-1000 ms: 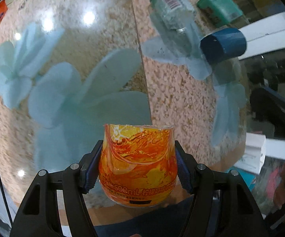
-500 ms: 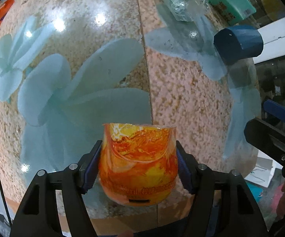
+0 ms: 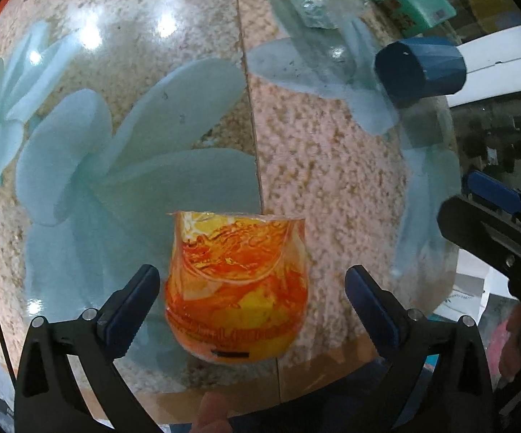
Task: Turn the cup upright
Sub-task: 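Lower the orange cup onto the table and open the left gripper, then reach the right gripper to the orange cup and close on it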
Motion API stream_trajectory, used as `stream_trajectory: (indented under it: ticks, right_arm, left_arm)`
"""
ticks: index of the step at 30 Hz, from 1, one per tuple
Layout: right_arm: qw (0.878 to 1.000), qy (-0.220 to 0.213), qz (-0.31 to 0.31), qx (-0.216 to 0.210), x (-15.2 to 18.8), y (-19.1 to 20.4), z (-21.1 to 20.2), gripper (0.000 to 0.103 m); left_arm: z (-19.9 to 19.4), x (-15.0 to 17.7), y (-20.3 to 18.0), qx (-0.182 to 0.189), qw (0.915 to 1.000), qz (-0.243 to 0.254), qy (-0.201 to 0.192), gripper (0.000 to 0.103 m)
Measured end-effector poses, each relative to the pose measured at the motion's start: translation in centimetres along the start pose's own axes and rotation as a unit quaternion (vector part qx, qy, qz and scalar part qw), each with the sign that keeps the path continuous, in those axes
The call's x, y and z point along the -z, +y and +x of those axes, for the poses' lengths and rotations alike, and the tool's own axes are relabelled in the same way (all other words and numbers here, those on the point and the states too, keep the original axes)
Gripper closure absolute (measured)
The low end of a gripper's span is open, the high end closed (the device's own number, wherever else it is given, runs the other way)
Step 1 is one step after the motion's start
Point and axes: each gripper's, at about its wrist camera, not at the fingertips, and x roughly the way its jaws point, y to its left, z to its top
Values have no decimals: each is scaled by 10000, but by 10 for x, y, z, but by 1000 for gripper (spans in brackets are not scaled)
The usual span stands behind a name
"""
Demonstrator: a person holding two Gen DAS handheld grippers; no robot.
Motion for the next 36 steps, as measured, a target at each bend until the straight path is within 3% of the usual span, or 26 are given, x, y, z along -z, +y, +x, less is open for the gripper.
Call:
stream_trajectory:
  ticks: [5,10,15,18,27,36]
  right_arm:
    - [9999,-58,27,-102,-1,9,-10,0]
    - [9995,-144,73,-281,3,24,-31,0]
    - [9993,-152,93,-332,4,47,-40,0]
    - [9993,-152,197,-294,8,62,-41,0]
    - [9982,-122,595,-4,14,107,-29,0]
    - [9933,199,1124,195,16,118,4,0]
  left_arm:
    - [-23,4,-9,-83,9998,177,-46,0]
    - [-59,13,-7,-471,9979,374,-224,0]
    - [-90,22,20,-500,9976,337,-351,0]
    - [-103,26,35,-716,9951,476,-494,0]
    - [-109,15,84,-804,9917,836,-554,0]
    - [-93,7,112,-703,9903,1139,-378,0]
